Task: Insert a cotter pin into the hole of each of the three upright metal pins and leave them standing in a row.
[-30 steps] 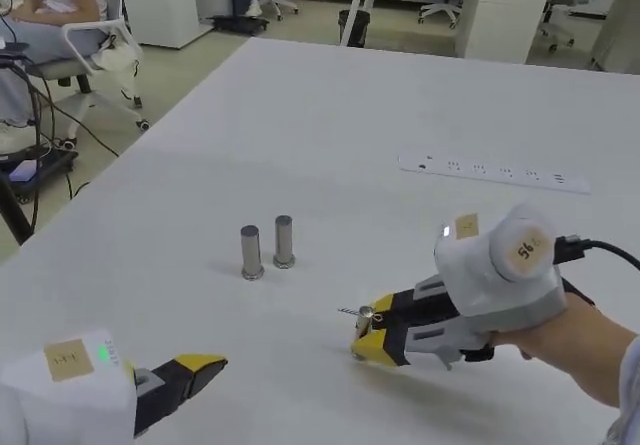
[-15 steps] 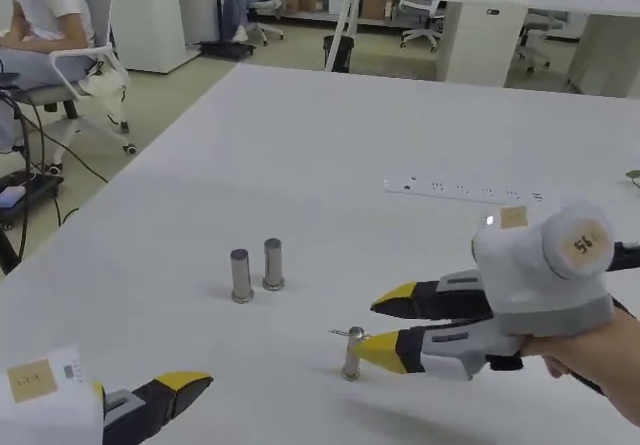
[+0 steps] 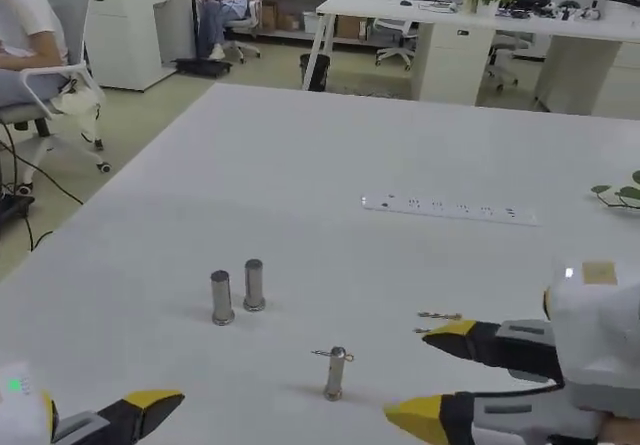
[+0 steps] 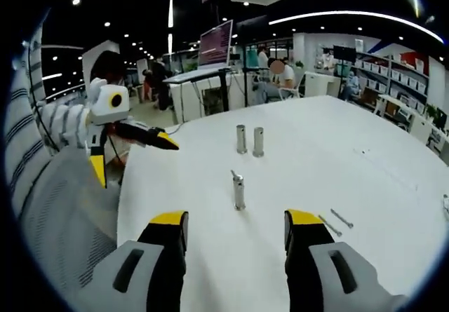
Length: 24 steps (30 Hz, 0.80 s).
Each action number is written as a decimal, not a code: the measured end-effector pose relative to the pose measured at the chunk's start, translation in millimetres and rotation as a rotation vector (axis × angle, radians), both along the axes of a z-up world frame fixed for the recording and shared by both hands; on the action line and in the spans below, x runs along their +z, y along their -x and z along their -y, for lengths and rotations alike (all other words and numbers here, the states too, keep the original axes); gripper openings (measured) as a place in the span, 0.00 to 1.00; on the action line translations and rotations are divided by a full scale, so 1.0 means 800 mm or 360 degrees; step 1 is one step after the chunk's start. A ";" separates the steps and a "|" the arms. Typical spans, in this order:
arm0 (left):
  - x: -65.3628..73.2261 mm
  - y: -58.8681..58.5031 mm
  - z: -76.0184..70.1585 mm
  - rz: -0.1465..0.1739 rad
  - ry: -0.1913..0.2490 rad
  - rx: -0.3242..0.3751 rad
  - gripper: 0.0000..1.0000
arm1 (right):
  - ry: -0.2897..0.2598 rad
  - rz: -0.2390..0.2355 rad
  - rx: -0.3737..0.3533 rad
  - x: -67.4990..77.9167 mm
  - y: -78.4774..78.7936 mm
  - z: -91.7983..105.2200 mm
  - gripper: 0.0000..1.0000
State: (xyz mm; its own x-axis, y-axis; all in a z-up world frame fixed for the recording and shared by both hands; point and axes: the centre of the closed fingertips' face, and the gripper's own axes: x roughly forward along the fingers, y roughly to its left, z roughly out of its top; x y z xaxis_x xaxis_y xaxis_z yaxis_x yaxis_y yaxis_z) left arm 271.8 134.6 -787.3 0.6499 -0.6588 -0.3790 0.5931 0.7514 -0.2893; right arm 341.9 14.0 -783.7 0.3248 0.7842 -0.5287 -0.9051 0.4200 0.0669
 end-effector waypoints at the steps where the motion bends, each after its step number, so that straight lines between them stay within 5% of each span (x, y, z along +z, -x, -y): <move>1: 0.000 -0.001 -0.001 -0.0001 -0.0001 0.0003 0.99 | -0.0013 -0.0005 -0.0019 0.000 0.002 0.002 0.61; 14: 0.008 -0.019 -0.009 0.0040 -0.0020 0.0025 0.99 | -0.0173 -0.0180 -0.0250 -0.001 0.032 0.027 0.87; 17: 0.012 -0.020 -0.009 0.0083 -0.0027 0.0009 0.92 | -0.0197 -0.0231 -0.0308 -0.005 0.037 0.032 0.93; 24: 0.009 -0.029 -0.018 0.0068 -0.0041 0.0036 0.95 | -0.0243 -0.0291 -0.0432 -0.010 0.042 0.042 1.00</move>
State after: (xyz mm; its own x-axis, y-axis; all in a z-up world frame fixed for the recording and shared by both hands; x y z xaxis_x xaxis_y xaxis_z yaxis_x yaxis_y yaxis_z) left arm 294.8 148.9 -780.0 0.6803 -0.6342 -0.3674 0.5873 0.7716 -0.2445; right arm 308.4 -19.5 -791.4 0.4430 0.7568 -0.4806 -0.7292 0.6161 0.2978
